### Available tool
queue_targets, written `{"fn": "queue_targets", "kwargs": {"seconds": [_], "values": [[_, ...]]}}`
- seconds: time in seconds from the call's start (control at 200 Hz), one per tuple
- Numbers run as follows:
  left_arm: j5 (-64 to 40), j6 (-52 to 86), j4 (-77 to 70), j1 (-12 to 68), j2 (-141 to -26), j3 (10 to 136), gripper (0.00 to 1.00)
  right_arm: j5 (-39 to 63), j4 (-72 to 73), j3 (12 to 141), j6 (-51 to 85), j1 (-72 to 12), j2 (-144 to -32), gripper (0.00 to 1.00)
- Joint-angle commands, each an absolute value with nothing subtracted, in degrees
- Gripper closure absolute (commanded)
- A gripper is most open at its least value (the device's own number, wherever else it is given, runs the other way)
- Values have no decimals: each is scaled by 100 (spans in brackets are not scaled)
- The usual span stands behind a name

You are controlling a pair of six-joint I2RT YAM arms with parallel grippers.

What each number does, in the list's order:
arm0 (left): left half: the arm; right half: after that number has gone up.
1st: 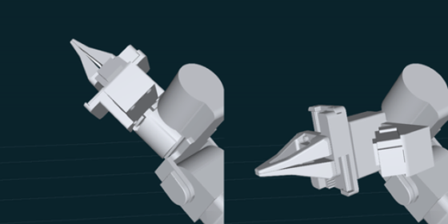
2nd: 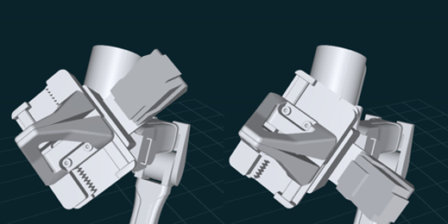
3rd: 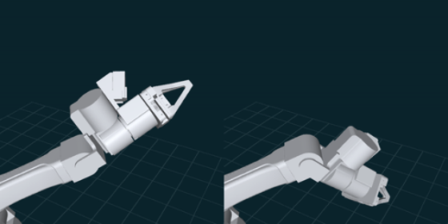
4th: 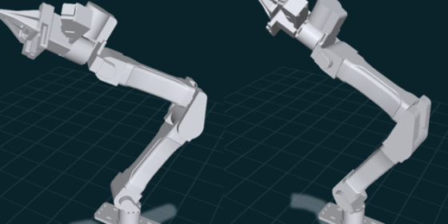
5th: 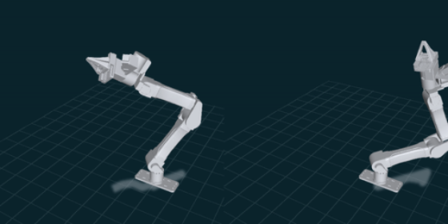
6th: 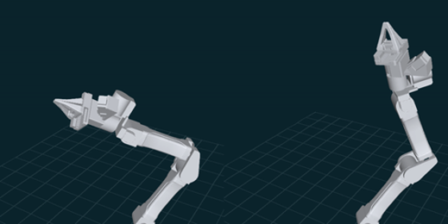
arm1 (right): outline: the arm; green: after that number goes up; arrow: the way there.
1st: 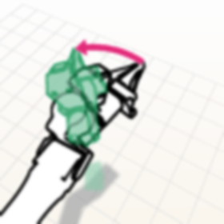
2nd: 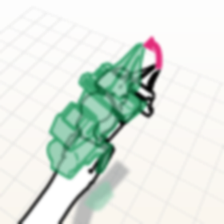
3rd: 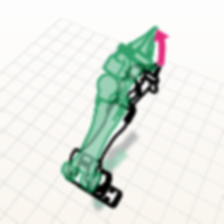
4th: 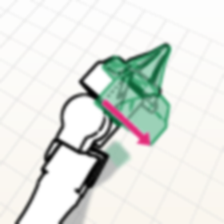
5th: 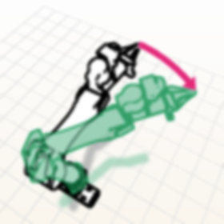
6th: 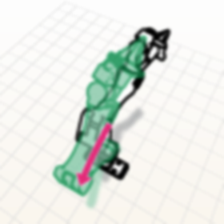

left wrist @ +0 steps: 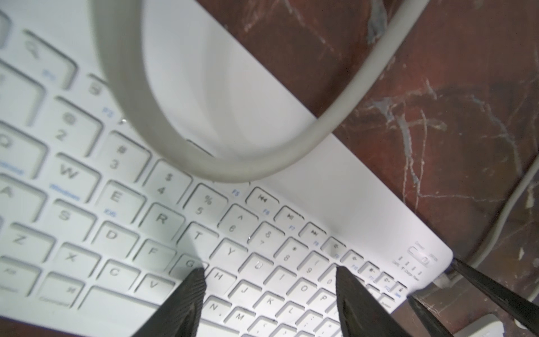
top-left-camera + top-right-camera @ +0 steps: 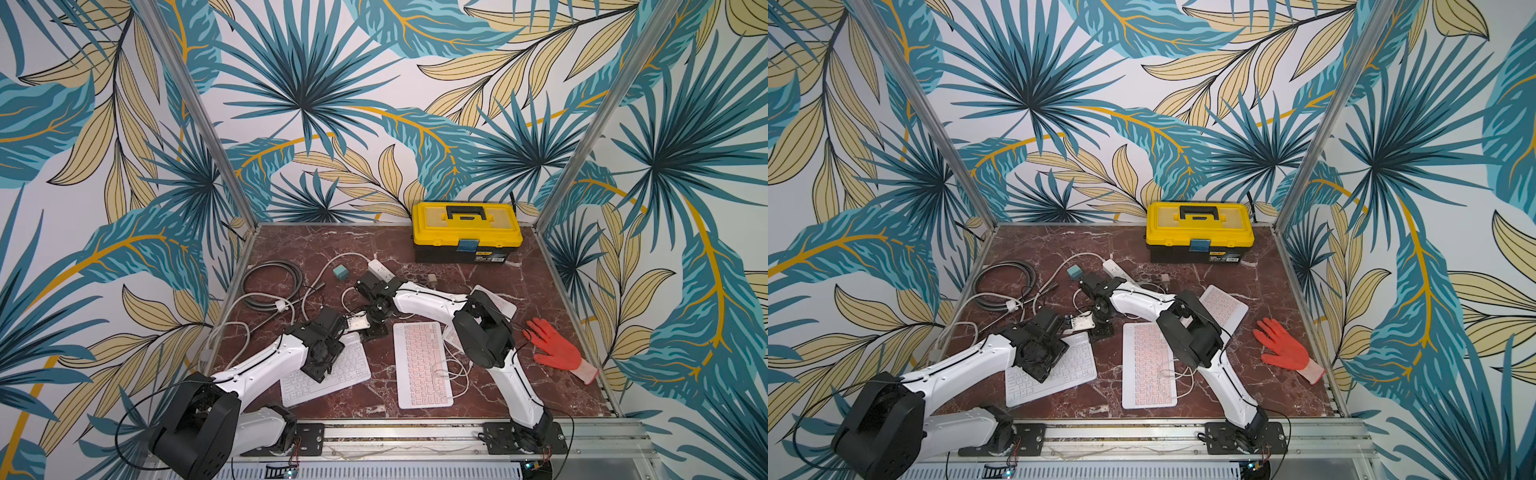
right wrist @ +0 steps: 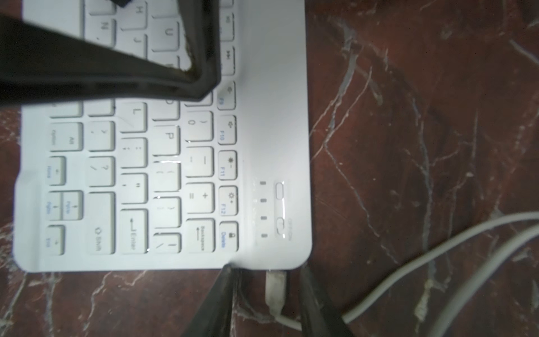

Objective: Unplug the wireless keyboard
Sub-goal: Remove the power cord from the keyboard.

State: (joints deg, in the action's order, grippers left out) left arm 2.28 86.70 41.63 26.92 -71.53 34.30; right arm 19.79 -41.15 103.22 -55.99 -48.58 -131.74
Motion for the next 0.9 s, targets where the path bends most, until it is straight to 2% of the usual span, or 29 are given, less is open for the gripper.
{"fn": "queue_targets", "kwargs": {"seconds": [0.0, 0.15, 0.395, 0.526, 0.896], "values": [[-1, 8337, 4428, 2628, -7611, 3281, 27, 1580, -4908, 10406, -5615, -5004, -13554, 65], [-361, 8094, 4430, 2628, -8124, 3379, 27, 1401, -4985, 10444, -5309, -5011, -13588, 72], [-360, 7930, 4430, 2642, -8446, 3227, 28, 511, -4412, 9987, -4947, -4988, -13537, 82], [-379, 7837, 4434, 2680, -8654, 3096, 27, 178, -4371, 9861, -5039, -4968, -13521, 84], [-364, 7810, 4430, 2733, -8820, 2938, 26, 371, -4636, 9813, -5353, -4696, -13320, 87]]}}
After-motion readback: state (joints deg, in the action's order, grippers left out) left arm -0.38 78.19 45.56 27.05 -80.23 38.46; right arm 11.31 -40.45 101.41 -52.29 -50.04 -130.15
